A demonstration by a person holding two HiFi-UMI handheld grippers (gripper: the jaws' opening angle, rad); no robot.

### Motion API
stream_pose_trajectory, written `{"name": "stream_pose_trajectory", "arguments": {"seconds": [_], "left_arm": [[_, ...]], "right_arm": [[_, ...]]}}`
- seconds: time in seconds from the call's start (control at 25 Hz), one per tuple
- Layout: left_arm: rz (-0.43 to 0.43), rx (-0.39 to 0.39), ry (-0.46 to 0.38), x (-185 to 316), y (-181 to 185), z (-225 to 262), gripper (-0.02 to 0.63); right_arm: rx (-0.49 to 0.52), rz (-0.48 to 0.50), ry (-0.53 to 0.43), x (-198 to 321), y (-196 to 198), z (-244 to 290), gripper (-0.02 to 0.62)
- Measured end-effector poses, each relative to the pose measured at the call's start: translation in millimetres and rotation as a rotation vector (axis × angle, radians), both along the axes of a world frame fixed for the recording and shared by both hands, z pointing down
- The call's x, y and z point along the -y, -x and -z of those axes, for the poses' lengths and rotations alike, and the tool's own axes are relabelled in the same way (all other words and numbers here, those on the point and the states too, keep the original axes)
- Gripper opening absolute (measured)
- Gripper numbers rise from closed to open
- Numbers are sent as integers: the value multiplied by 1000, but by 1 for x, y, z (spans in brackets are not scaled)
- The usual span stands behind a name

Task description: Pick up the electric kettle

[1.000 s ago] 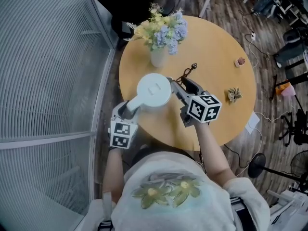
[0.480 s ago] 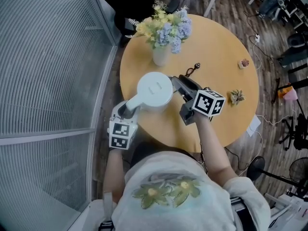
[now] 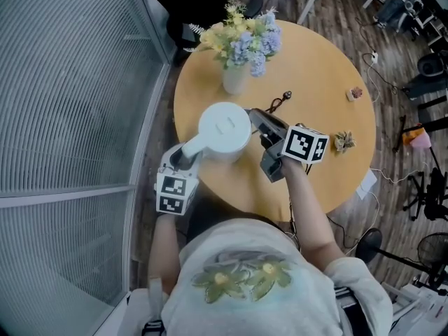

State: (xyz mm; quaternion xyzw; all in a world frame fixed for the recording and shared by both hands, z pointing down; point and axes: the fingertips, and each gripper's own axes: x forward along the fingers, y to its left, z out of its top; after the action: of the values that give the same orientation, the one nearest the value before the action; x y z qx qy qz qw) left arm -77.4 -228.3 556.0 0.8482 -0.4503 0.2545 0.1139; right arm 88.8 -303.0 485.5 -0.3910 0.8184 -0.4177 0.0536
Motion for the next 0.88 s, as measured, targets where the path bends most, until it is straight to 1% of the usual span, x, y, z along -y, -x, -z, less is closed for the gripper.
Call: {"name": "stream_pose_trajectory", "arguments": {"seconds": [0.08, 0.2, 0.44, 0.6, 0.76, 0.88], "left_arm": [[2, -3, -1, 0, 0, 0, 153], [0, -6, 4, 0, 0, 1, 152], [1, -5, -1, 1, 1, 2, 150], [4, -9, -2, 3, 1, 4, 150], [0, -2, -6, 4, 1, 5, 150], [-6, 4, -10, 4, 1, 4, 150]], "right_arm": [[2, 3, 16, 0, 1, 0, 78], [-15, 5, 16, 0, 2, 1, 75], [-45, -23, -35, 0, 1, 4, 69], [-58, -52, -50, 1, -1, 6, 64], [-51, -71, -44, 0, -3, 5, 61], [-12, -79, -18, -2, -3, 5, 61]]}}
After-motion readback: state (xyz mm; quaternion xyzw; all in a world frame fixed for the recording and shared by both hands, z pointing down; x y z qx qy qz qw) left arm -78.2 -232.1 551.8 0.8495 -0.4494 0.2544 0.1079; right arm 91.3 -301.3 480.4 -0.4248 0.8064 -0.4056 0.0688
